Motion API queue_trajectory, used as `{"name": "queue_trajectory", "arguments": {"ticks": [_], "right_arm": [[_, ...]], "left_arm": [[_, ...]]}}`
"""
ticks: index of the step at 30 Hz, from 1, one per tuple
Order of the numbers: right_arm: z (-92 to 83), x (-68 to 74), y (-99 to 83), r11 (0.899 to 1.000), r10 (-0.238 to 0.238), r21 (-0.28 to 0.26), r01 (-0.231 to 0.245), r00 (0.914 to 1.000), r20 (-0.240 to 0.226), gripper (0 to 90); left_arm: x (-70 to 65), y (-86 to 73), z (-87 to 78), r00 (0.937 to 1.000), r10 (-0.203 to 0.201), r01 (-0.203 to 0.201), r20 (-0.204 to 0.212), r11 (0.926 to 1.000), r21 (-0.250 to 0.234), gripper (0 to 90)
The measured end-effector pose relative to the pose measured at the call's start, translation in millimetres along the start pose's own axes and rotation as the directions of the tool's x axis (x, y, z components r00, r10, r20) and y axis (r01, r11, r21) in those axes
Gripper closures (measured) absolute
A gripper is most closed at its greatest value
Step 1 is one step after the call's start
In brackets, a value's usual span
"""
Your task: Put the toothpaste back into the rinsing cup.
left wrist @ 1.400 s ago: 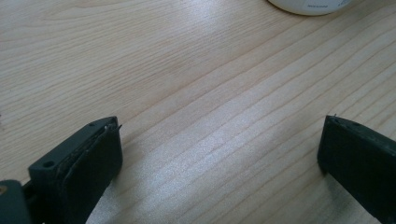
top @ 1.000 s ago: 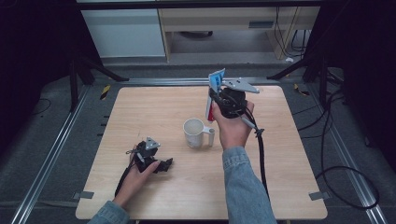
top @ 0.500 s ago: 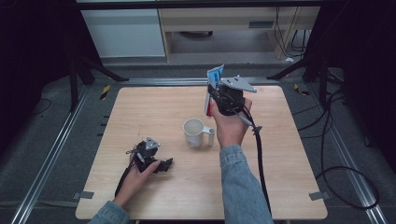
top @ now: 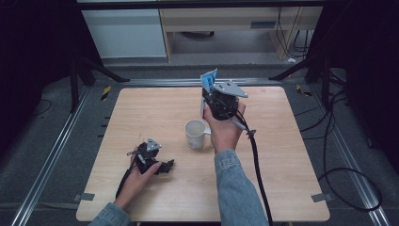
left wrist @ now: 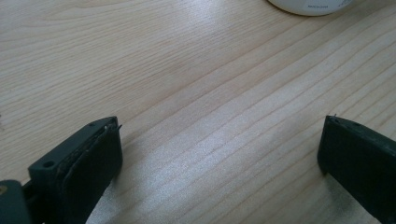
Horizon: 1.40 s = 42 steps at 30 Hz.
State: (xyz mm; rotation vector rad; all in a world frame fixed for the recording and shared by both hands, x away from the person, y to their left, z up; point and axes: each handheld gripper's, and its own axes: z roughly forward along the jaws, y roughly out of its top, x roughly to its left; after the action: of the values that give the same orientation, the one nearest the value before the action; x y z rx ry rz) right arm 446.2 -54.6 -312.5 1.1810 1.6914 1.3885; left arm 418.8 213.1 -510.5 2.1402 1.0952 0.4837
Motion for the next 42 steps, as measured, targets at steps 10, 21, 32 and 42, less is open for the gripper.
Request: {"name": "queue_trajectory", "arguments": {"ticks": [10, 21, 32, 42], "right_arm": [[2.6, 15.1, -6.7, 1.000, -0.025, 0.006, 0.025, 0.9996, -0.012, 72.9], [13.5, 23.7, -25.8, 0.998, -0.034, 0.042, 0.035, 0.9988, -0.036, 73.0], [24.8, 24.7, -42.7, 0.997, -0.024, 0.074, 0.028, 0.9986, -0.047, 72.9], [32.6, 28.1, -57.9, 0.996, -0.014, 0.086, 0.018, 0.9986, -0.051, 73.0]], "left_arm": [[0.0, 0.0, 0.0, 1.0000, 0.000, 0.000, -0.001, 1.0000, 0.000, 0.0], [-0.1, 0.0, 0.2, 1.0000, -0.001, 0.001, -0.001, 1.0000, -0.002, 0.0], [-0.2, 0.1, 0.4, 1.0000, -0.003, 0.003, -0.002, 1.0000, -0.004, 0.0], [-0.1, 0.2, 0.3, 1.0000, 0.000, 0.000, -0.001, 1.0000, -0.001, 0.0]]}}
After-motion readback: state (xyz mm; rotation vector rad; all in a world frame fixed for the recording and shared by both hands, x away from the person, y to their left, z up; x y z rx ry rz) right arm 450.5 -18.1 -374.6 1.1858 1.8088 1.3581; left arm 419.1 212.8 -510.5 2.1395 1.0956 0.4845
